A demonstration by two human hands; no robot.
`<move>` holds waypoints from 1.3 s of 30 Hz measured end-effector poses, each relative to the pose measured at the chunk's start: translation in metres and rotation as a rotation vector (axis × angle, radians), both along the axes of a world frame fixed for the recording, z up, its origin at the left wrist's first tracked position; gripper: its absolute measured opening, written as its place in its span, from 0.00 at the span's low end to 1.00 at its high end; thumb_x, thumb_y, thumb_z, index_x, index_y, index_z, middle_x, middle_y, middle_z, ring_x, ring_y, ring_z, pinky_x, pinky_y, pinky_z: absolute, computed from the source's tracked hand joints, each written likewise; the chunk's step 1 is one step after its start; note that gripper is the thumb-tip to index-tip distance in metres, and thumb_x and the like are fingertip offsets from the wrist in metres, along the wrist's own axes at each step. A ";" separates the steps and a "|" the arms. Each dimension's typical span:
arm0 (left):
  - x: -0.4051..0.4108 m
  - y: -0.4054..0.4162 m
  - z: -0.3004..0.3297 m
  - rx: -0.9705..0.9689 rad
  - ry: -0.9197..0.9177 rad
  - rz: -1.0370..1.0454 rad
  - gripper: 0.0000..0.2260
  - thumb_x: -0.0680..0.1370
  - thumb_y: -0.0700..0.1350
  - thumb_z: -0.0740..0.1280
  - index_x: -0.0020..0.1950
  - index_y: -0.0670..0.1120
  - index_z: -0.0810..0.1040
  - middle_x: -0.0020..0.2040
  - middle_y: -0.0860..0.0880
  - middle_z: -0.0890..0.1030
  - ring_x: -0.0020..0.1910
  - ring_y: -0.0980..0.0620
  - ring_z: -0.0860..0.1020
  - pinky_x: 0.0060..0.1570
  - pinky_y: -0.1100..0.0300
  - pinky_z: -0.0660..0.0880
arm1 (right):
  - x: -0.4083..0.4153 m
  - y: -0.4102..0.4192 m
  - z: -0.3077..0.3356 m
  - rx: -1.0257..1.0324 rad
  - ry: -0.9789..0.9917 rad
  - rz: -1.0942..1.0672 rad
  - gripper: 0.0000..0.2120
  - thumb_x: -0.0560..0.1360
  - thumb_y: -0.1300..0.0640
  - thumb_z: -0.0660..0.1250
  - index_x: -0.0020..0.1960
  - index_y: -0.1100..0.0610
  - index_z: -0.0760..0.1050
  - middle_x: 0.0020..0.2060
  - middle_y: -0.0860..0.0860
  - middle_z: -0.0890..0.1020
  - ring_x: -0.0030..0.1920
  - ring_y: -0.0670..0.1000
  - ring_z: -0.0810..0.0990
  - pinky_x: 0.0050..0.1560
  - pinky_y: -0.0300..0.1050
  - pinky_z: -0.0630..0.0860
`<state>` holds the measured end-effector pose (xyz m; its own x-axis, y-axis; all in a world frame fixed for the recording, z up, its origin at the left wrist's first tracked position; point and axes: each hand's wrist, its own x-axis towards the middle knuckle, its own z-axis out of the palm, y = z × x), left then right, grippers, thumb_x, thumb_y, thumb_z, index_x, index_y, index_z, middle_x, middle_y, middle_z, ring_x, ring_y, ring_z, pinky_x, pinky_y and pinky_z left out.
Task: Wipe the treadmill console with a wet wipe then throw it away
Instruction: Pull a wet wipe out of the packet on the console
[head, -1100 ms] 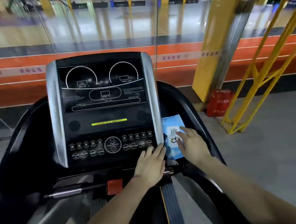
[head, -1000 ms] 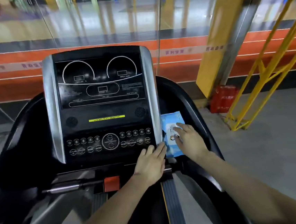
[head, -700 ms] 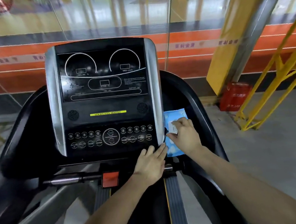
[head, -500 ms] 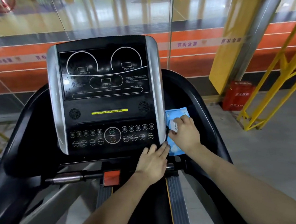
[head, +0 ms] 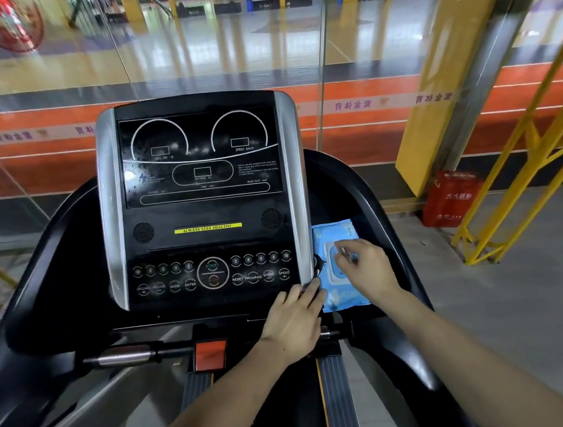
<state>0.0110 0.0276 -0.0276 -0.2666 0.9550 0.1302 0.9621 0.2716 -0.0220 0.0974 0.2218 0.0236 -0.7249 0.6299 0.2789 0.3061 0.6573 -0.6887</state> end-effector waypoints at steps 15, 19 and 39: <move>-0.015 0.036 0.019 -0.107 0.178 -0.029 0.30 0.85 0.57 0.49 0.85 0.45 0.54 0.85 0.47 0.53 0.84 0.41 0.38 0.81 0.37 0.39 | 0.018 0.042 -0.007 0.318 -0.268 0.225 0.14 0.76 0.69 0.68 0.60 0.61 0.83 0.57 0.56 0.82 0.55 0.56 0.83 0.56 0.51 0.81; -0.015 0.032 0.020 -0.101 0.209 -0.056 0.30 0.85 0.58 0.49 0.84 0.45 0.57 0.85 0.46 0.57 0.84 0.39 0.39 0.80 0.36 0.40 | 0.007 0.035 -0.010 0.287 -0.248 0.235 0.14 0.78 0.60 0.72 0.63 0.57 0.82 0.58 0.53 0.79 0.54 0.54 0.82 0.57 0.49 0.80; -0.018 0.029 0.020 -0.096 0.261 -0.065 0.29 0.84 0.57 0.53 0.83 0.47 0.60 0.84 0.46 0.60 0.84 0.38 0.40 0.79 0.36 0.36 | 0.000 0.037 -0.020 0.687 -0.479 0.397 0.09 0.71 0.69 0.68 0.49 0.60 0.76 0.45 0.54 0.76 0.45 0.55 0.77 0.35 0.48 0.78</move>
